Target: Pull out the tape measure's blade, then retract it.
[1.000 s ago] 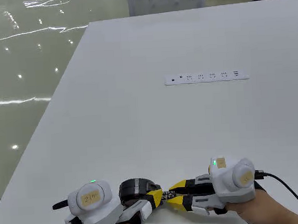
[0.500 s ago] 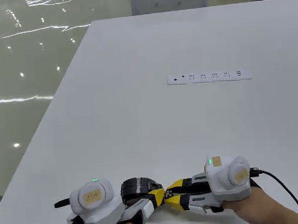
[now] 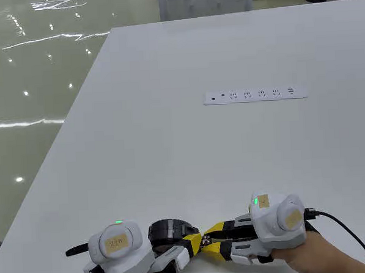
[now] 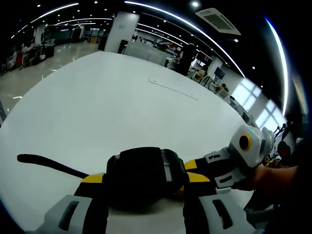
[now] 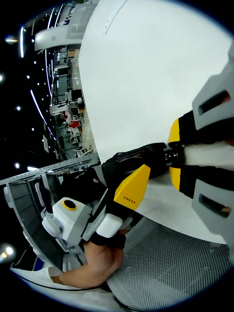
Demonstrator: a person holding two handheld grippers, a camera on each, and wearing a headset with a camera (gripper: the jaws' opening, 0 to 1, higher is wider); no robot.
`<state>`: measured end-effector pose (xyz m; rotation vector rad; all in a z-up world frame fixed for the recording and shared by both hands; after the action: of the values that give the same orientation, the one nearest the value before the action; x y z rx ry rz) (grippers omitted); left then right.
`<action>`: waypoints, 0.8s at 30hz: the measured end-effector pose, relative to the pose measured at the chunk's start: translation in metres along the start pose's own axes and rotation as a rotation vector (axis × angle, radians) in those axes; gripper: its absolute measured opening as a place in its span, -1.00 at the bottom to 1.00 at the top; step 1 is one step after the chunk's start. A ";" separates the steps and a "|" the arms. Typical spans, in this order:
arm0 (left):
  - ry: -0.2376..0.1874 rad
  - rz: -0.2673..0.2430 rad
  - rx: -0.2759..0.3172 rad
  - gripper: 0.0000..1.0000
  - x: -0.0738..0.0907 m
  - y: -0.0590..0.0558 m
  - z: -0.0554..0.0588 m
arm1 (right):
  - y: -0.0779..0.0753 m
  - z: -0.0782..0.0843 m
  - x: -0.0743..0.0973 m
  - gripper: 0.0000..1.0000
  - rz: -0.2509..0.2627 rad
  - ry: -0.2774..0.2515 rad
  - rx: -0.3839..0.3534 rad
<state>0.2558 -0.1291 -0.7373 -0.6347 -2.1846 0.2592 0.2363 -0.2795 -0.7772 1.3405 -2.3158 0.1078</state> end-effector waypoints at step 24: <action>0.009 0.023 0.009 0.31 0.005 0.009 -0.007 | 0.003 0.006 0.019 -0.62 0.030 0.035 0.004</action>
<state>0.2623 -0.1188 -0.7329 -0.6554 -2.1669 0.2778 0.2240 -0.2949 -0.7736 1.2966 -2.3082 0.1446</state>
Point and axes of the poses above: the centre of the closed fingertips' face, and the gripper's own axes: x roughly backward along the fingers, y roughly to its left, z roughly out of its underside, the point moved 8 cm from there along x, roughly backward along the fingers, and after that the axes turned 5 degrees about x, right-handed, at the moved point
